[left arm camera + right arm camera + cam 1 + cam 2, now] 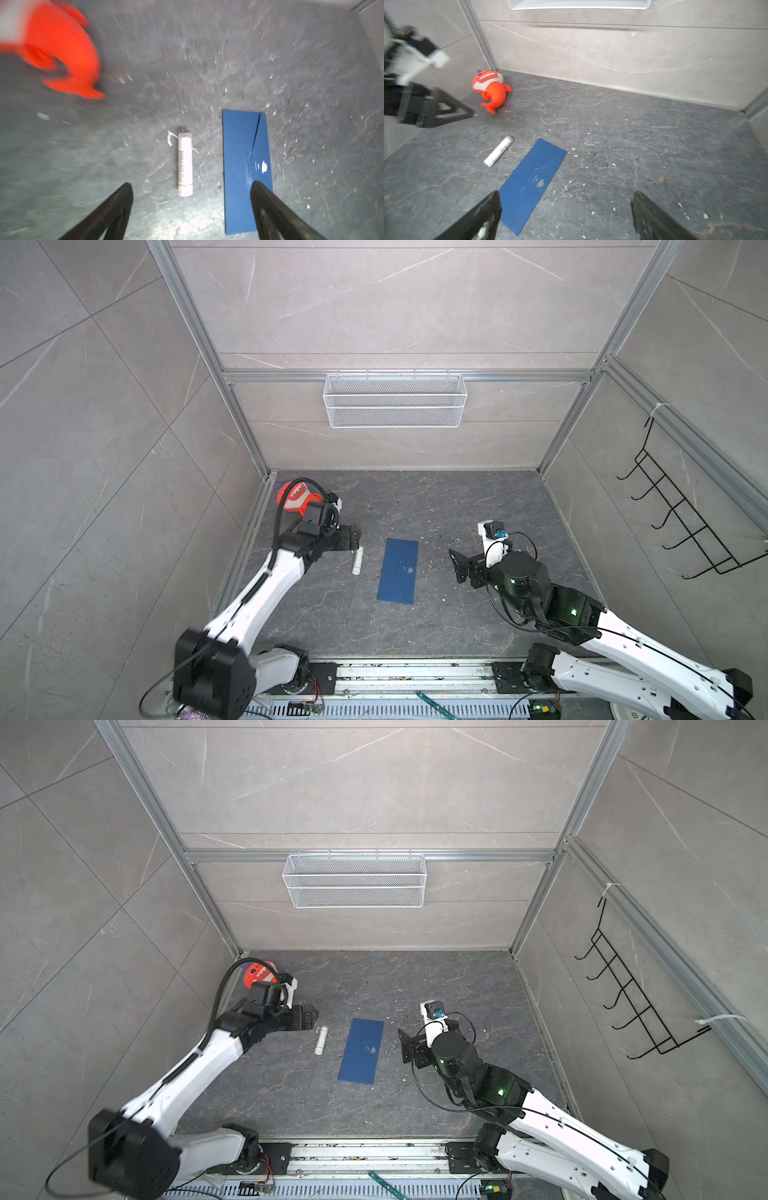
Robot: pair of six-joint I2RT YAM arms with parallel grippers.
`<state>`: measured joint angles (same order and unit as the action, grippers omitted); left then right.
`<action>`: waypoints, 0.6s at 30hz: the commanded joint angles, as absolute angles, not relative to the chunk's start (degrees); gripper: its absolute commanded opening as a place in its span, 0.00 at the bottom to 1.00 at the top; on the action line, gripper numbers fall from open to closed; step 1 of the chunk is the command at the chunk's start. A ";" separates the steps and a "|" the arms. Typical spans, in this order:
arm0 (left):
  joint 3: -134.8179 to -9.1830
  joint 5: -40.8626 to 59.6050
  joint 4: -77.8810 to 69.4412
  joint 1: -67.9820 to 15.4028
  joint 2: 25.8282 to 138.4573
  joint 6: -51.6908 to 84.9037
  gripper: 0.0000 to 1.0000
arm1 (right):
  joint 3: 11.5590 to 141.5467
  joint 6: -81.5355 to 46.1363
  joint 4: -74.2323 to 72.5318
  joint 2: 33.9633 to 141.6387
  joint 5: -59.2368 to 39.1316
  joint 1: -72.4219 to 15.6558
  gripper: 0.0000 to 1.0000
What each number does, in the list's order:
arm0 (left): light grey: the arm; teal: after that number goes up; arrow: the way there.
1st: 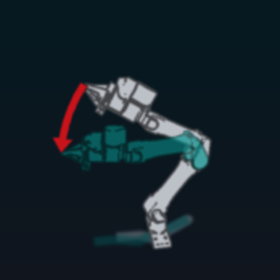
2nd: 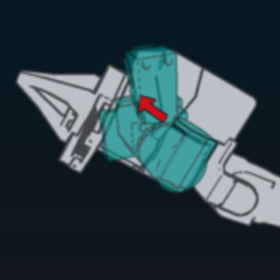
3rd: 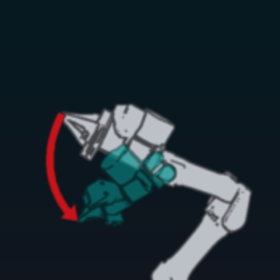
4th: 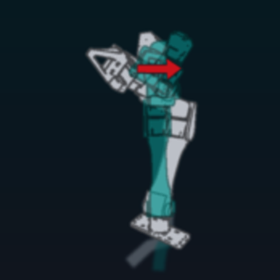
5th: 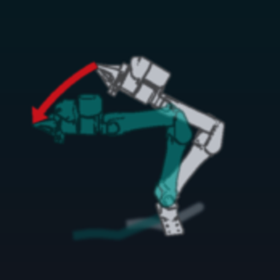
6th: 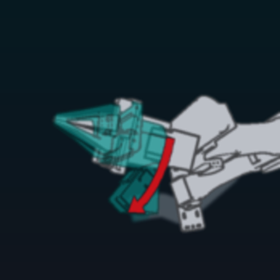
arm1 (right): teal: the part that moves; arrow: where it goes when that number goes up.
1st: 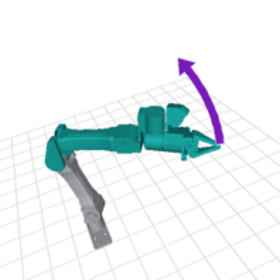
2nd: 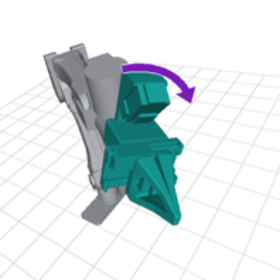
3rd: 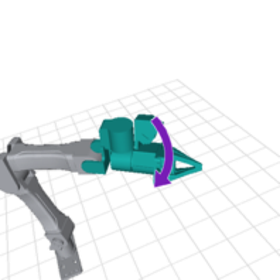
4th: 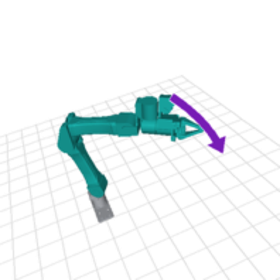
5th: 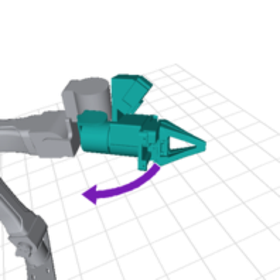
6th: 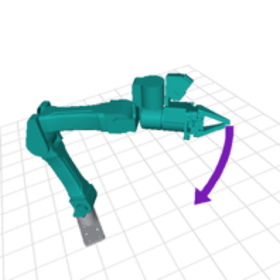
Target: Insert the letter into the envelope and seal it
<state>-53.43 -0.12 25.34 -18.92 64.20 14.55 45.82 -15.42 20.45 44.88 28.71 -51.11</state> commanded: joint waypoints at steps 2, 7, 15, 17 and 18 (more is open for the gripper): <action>-42.17 -15.17 14.89 -18.30 51.46 11.21 1.00 | 41.45 -17.93 17.40 44.66 28.84 -42.16 0.99; -28.06 -25.81 1.55 -17.59 41.99 8.19 0.99 | 37.91 -19.60 14.59 49.42 31.11 -33.46 0.99; -9.78 -38.57 -29.93 -16.24 46.87 2.02 0.99 | 31.09 -20.86 -1.75 64.27 33.47 -21.96 1.00; -8.09 -38.77 -36.47 -15.29 52.35 1.13 0.99 | 32.55 -20.06 -3.13 66.50 30.84 -18.99 1.00; -7.75 -38.55 -39.38 -14.79 55.70 0.99 0.99 | 32.57 -18.48 -5.46 67.33 31.89 -18.61 1.00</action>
<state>-8.27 -33.95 -20.91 -15.92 50.35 4.29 32.45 -19.31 3.53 66.11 31.33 -20.29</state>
